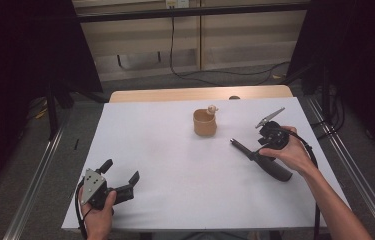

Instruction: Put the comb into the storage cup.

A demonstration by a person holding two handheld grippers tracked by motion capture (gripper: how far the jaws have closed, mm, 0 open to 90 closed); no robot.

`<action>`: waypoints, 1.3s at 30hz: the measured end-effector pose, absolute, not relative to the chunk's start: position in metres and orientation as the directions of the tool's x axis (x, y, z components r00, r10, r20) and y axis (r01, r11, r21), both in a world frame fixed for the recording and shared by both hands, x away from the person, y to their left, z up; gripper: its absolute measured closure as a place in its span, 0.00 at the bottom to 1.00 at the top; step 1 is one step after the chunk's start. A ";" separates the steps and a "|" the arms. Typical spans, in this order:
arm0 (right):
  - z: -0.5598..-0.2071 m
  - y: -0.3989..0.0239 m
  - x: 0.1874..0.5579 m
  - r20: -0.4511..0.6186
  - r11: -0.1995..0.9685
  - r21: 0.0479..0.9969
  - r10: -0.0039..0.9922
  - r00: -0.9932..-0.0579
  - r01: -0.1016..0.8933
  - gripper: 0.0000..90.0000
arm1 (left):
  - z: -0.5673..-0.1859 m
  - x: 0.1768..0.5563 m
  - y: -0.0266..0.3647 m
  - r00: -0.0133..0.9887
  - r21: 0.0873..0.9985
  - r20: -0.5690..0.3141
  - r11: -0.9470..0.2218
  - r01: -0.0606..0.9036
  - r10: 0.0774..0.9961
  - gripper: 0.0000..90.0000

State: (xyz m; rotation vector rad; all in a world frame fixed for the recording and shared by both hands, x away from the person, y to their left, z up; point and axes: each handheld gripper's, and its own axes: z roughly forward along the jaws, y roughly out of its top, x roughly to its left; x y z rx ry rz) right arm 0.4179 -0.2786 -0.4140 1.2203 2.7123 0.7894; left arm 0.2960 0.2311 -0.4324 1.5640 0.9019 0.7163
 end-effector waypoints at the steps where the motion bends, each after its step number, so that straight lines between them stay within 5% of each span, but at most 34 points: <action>1: -0.415 -0.278 0.418 0.151 0.556 0.472 0.713 -0.684 0.684 0.15 | -0.432 0.296 0.231 0.521 0.984 -0.027 -0.070 0.166 0.853 0.02; 4: -0.416 -0.275 0.418 0.145 0.578 0.454 0.703 -0.697 0.678 0.17 | -0.433 0.296 0.231 0.528 0.983 -0.044 -0.058 0.176 0.848 0.02; 19: -0.424 -0.263 0.425 0.119 0.668 0.311 0.678 -0.725 0.676 0.55 | -0.432 0.295 0.230 0.529 0.982 -0.029 -0.075 0.174 0.848 0.02; 39: -0.425 -0.256 0.431 0.069 0.670 0.246 0.708 -0.703 0.700 0.71 | -0.432 0.295 0.230 0.533 0.981 -0.034 -0.073 0.178 0.845 0.02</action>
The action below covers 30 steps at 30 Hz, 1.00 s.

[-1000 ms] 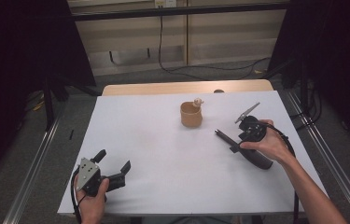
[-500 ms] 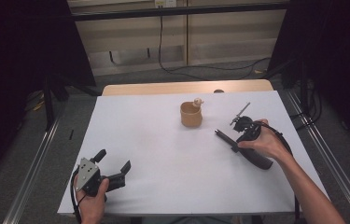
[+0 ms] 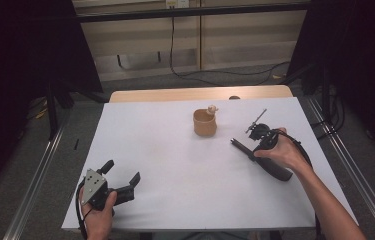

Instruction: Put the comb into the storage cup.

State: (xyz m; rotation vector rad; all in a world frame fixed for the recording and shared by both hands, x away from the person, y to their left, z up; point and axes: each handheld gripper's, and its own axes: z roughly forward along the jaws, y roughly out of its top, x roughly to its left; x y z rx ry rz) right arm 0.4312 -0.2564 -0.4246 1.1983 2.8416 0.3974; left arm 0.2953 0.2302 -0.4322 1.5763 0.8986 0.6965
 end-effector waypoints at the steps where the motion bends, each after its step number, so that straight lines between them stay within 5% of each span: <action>1: -0.425 -0.255 0.431 0.063 0.673 0.240 0.709 -0.703 0.700 0.71 | -0.432 0.295 0.230 0.533 0.981 -0.033 -0.073 0.177 0.846 0.02; 13: -0.423 -0.249 0.437 0.047 0.692 0.180 0.704 -0.709 0.699 0.77 | -0.432 0.295 0.230 0.539 0.981 -0.028 -0.079 0.176 0.842 0.02; 30: -0.420 -0.256 0.440 0.081 0.671 0.212 0.712 -0.697 0.710 0.81 | -0.432 0.296 0.232 0.537 0.981 -0.051 -0.060 0.186 0.842 0.02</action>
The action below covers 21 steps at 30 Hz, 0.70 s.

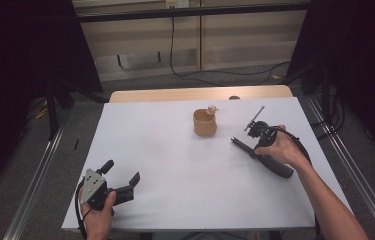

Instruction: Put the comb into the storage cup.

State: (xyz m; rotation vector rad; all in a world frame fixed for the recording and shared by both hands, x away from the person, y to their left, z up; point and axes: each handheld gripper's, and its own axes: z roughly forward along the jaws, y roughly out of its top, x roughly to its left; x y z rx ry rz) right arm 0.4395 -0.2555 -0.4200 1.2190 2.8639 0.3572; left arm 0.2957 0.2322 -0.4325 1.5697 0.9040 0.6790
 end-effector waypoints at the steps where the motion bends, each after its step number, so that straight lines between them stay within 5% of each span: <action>1: -0.419 -0.256 0.439 0.075 0.672 0.212 0.713 -0.697 0.710 0.81 | -0.432 0.296 0.232 0.536 0.980 -0.044 -0.066 0.185 0.843 0.02; 21: -0.386 -0.271 0.422 0.089 0.599 0.398 0.729 -0.679 0.695 0.81 | -0.431 0.291 0.234 0.549 0.978 -0.066 -0.057 0.203 0.833 0.02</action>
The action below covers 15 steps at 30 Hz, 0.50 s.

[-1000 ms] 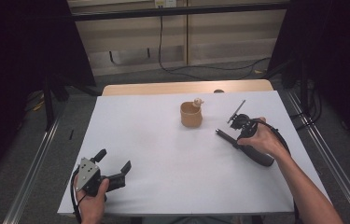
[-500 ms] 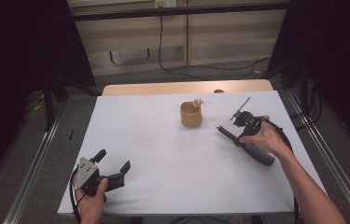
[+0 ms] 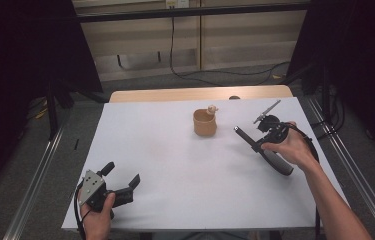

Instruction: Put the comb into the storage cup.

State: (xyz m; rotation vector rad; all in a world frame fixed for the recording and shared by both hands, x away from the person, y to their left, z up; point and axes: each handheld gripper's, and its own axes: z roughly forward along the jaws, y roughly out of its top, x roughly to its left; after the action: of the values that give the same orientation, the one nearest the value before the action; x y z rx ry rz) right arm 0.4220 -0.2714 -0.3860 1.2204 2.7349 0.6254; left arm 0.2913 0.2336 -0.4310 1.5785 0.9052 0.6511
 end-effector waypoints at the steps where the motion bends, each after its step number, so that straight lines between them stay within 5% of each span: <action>1: -0.385 -0.272 0.421 0.092 0.593 0.408 0.729 -0.678 0.694 0.81 | -0.431 0.292 0.234 0.544 0.977 -0.076 -0.046 0.208 0.836 0.02; 15: -0.378 -0.281 0.408 0.088 0.528 0.548 0.735 -0.673 0.649 0.81 | -0.431 0.295 0.238 0.542 0.975 -0.060 -0.067 0.212 0.838 0.02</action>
State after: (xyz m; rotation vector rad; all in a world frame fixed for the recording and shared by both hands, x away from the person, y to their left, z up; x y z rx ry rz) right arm 0.4079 -0.2810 -0.3779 1.1902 2.6091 0.8384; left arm 0.2954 0.2381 -0.4312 1.5903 0.9156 0.6568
